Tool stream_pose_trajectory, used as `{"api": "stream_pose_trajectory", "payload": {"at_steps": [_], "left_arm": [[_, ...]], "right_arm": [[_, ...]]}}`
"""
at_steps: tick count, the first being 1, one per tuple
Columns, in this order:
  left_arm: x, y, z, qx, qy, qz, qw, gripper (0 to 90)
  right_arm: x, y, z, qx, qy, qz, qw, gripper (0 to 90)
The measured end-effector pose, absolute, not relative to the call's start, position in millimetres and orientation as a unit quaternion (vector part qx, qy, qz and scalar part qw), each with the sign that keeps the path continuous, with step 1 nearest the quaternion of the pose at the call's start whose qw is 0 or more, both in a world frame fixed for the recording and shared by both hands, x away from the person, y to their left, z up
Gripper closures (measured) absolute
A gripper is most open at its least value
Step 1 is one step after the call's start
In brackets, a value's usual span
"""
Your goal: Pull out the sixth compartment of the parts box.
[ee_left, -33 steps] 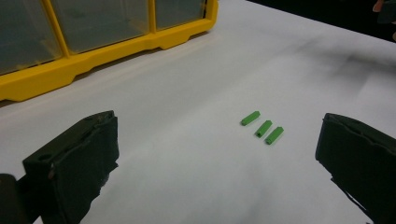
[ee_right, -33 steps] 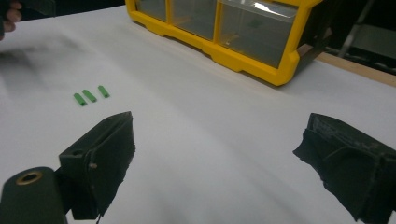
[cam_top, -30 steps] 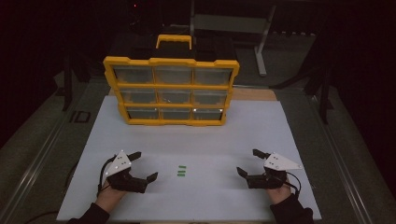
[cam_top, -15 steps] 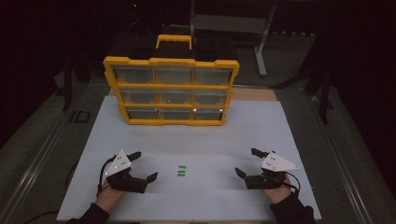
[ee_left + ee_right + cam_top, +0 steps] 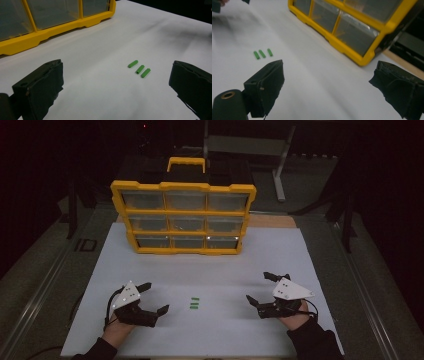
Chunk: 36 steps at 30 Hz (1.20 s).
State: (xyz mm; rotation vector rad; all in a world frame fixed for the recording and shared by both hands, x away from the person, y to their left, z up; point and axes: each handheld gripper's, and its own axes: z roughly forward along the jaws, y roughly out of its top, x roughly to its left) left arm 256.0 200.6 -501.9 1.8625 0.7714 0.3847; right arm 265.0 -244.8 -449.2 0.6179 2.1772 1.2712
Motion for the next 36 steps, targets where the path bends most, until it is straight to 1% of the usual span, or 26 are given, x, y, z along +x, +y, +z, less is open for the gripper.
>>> {"api": "stream_pose_trajectory", "payload": {"at_steps": [17, 25, 27, 28, 36], "left_arm": [[256, 201, -502, 0.775, 0.323, 0.158, 0.520, 0.0], [256, 201, -502, 0.775, 0.322, 0.160, 0.520, 0.0], [256, 201, -502, 0.775, 0.322, 0.159, 0.520, 0.0], [256, 201, -502, 0.775, 0.321, 0.160, 0.520, 0.0], [256, 201, -502, 0.776, 0.321, 0.158, 0.520, 0.0]], "right_arm": [[296, -215, -403, 0.171, 0.802, 0.479, 0.312, 9.9], [311, -198, -388, 0.146, 0.804, 0.473, 0.329, 10.1], [315, -195, -384, 0.143, 0.803, 0.476, 0.330, 10.1], [317, -193, -383, 0.140, 0.802, 0.477, 0.330, 12.1], [333, -180, -374, 0.126, 0.802, 0.476, 0.337, 12.2]]}}
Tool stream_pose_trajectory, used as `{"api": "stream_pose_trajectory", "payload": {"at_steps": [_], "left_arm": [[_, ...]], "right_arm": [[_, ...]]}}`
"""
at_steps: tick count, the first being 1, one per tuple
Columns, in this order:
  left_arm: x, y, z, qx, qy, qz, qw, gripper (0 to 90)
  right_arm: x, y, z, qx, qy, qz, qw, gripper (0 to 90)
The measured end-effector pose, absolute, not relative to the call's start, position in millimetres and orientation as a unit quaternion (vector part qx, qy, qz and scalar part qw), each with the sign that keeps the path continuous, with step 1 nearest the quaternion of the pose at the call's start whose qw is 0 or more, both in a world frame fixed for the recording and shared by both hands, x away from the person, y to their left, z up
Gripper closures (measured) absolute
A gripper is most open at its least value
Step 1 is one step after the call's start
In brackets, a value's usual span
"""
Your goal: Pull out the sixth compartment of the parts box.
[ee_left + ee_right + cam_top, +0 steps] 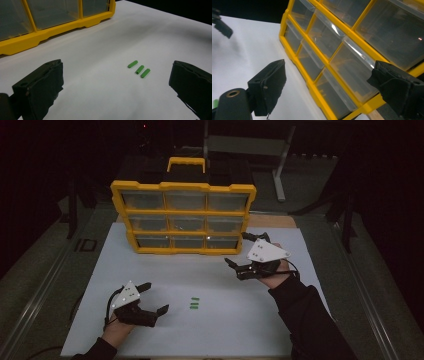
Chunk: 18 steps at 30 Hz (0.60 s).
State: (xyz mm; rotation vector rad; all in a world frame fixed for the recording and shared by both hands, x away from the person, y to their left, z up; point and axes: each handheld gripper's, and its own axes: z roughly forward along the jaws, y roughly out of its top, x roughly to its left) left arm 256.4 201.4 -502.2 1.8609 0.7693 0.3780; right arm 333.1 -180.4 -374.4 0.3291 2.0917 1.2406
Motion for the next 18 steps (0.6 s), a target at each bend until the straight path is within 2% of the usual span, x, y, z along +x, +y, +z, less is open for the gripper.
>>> {"api": "stream_pose_trajectory", "payload": {"at_steps": [18], "left_arm": [[256, 201, -503, 0.777, 0.319, 0.156, 0.520, 0.0]], "right_arm": [[369, -151, -364, 0.099, 0.809, 0.463, 0.348, 13.3]]}}
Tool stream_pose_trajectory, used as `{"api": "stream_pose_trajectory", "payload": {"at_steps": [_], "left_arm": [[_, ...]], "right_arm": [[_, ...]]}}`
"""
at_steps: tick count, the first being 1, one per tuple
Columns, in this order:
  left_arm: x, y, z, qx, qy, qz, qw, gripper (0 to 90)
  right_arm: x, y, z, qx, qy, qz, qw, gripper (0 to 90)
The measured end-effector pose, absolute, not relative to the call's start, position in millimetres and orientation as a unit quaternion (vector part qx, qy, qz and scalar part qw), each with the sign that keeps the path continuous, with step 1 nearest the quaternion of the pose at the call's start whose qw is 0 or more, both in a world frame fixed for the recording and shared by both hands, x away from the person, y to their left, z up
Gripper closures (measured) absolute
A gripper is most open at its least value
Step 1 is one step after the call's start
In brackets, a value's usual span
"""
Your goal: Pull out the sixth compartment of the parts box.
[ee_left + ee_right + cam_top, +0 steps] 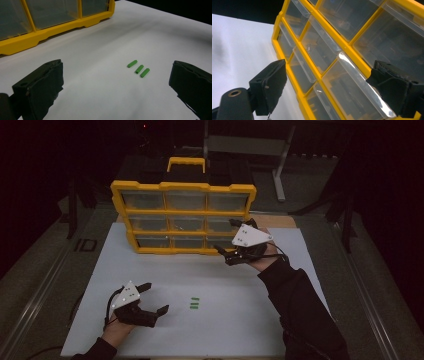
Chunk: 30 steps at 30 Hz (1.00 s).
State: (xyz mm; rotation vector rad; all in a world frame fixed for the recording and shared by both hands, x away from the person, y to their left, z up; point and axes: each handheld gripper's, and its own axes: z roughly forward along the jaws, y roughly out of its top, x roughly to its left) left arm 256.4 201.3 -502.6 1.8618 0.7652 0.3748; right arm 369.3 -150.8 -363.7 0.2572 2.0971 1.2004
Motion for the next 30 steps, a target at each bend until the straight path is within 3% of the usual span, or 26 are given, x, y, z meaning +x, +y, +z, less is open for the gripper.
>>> {"api": "stream_pose_trajectory", "payload": {"at_steps": [9, 18, 30], "left_arm": [[256, 201, -503, 0.778, 0.318, 0.156, 0.519, 0.0], [256, 202, -503, 0.778, 0.317, 0.156, 0.519, 0.0], [256, 203, -503, 0.777, 0.318, 0.156, 0.520, 0.0]], "right_arm": [[384, -140, -365, 0.082, 0.813, 0.459, 0.350, 16.5], [397, -135, -367, 0.061, 0.809, 0.445, 0.380, 30.8], [412, -129, -374, 0.035, 0.814, 0.423, 0.396, 39.3]]}}
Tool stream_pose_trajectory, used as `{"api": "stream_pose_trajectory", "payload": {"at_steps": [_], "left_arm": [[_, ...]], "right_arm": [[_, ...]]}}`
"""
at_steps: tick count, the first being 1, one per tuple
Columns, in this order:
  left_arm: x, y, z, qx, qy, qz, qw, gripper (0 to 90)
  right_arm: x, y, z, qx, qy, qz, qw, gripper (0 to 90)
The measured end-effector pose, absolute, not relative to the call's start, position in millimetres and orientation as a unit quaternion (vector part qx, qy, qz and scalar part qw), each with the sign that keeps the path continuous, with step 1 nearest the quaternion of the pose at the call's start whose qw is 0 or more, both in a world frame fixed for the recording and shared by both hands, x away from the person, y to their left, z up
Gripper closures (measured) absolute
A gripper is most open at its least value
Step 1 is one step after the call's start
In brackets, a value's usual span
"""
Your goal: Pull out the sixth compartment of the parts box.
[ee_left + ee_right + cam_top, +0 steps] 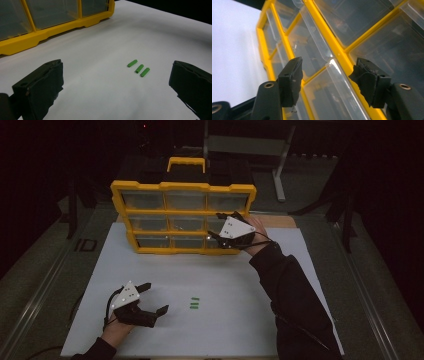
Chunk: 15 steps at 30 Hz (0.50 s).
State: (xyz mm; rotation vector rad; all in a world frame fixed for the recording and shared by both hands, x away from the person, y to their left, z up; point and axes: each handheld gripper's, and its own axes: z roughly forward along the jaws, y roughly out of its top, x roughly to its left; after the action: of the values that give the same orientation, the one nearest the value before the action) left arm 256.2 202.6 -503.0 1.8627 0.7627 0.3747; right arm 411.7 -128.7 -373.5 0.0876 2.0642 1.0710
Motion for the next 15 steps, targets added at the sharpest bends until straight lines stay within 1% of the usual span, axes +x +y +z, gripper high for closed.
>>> {"api": "stream_pose_trajectory", "payload": {"at_steps": [6, 12, 15], "left_arm": [[256.3, 202.5, -503.3, 0.777, 0.317, 0.155, 0.521, 0.0], [256.3, 202.7, -503.3, 0.777, 0.317, 0.155, 0.521, 0.0], [256.3, 202.6, -503.4, 0.778, 0.317, 0.155, 0.520, 0.0]], "right_arm": [[417.8, -125.7, -377.5, 0.024, 0.817, 0.410, 0.404, 43.3], [420.7, -120.1, -379.0, 0.003, 0.814, 0.395, 0.425, 47.9], [422.2, -118.3, -379.2, -0.004, 0.814, 0.392, 0.428, 49.7]]}}
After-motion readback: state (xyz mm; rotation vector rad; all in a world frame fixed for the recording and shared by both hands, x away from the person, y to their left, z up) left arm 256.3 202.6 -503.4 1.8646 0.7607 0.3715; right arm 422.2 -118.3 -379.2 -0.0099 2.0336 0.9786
